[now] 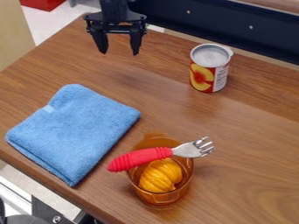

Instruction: Moved the can in the middle of the table

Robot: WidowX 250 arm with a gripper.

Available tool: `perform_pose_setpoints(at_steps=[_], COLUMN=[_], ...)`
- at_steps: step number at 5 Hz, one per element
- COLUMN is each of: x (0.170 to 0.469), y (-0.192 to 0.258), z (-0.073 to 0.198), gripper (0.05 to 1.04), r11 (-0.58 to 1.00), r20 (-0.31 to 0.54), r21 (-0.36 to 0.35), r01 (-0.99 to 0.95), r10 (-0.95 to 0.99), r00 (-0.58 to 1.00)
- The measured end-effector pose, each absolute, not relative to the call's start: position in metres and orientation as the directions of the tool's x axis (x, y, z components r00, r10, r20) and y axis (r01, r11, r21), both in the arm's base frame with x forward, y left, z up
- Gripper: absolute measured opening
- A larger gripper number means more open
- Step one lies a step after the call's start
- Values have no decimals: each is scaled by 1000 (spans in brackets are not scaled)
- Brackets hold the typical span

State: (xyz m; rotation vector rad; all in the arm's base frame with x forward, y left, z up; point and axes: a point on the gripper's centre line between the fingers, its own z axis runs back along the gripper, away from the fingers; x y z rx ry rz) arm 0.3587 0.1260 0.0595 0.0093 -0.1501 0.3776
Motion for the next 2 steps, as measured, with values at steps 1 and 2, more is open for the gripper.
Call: perform_pose_setpoints(at_steps=[1,2], x=[354,375], y=[125,124], z=[43,39], gripper=[999,999], r11=[926,885], r20=[103,149], r21=[-17,1], r01=[-378,-465], r10=[378,459], r00=[920,876])
